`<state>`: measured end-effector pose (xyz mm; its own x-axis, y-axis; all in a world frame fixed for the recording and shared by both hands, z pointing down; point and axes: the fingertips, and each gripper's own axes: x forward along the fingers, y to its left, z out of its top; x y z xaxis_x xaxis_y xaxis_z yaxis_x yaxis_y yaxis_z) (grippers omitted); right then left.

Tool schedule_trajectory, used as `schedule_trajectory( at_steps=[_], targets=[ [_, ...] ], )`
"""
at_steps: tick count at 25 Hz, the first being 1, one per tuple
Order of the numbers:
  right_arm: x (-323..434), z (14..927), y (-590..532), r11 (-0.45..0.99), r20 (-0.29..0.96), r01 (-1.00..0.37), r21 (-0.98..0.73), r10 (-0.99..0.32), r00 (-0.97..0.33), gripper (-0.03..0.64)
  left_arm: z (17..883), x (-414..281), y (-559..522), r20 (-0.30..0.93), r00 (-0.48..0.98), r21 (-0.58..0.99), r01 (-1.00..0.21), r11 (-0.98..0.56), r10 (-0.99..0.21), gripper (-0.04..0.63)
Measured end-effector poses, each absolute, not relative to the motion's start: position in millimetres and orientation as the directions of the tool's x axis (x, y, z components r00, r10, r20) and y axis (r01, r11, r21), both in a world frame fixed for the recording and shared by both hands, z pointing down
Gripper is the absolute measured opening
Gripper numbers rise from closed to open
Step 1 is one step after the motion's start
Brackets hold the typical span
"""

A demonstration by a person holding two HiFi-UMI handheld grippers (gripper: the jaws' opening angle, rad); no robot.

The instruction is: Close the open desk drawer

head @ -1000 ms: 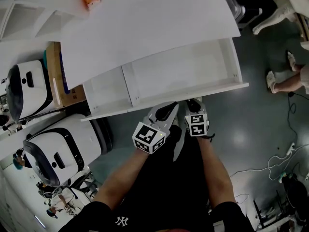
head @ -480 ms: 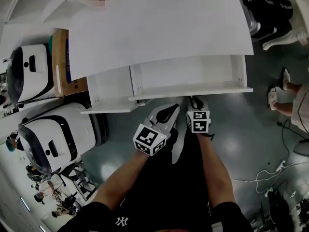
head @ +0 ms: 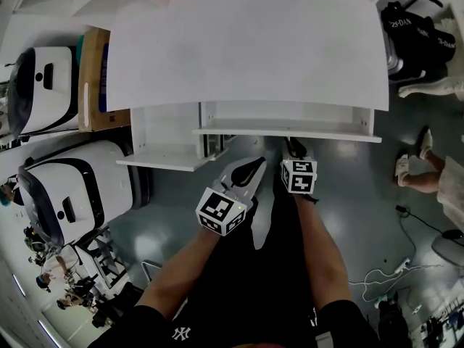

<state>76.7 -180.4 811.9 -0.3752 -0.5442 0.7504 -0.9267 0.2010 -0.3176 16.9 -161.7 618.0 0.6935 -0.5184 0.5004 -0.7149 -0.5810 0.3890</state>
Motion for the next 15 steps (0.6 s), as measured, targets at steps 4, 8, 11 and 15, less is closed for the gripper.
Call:
schedule_trajectory(
  at_steps=[4,8,11,15],
  targets=[
    [77,812,-200,0.209,0.746,-0.924,-0.321,-0.546,-0.382,0.104,618,12,-175,0.504,0.676,0.389,-0.734,-0.557,-0.538,0.002],
    [78,812,-218,0.207,0.744,-0.923,-0.325,-0.546,-0.384,0.104,618,10,-185,0.505,0.665,0.391,-0.745,-0.54,-0.551,0.002],
    [77,812,-229,0.21,0.744,-0.922,-0.325,-0.545,-0.387,0.104,618,9,-192,0.505,0.66,0.39,-0.75,-0.535,-0.556,0.002],
    [77,811,-242,0.22,0.743,-0.922,-0.32,-0.545,-0.388,0.104,618,10,-203,0.508,0.655,0.393,-0.754,-0.526,-0.56,0.002]
  ],
)
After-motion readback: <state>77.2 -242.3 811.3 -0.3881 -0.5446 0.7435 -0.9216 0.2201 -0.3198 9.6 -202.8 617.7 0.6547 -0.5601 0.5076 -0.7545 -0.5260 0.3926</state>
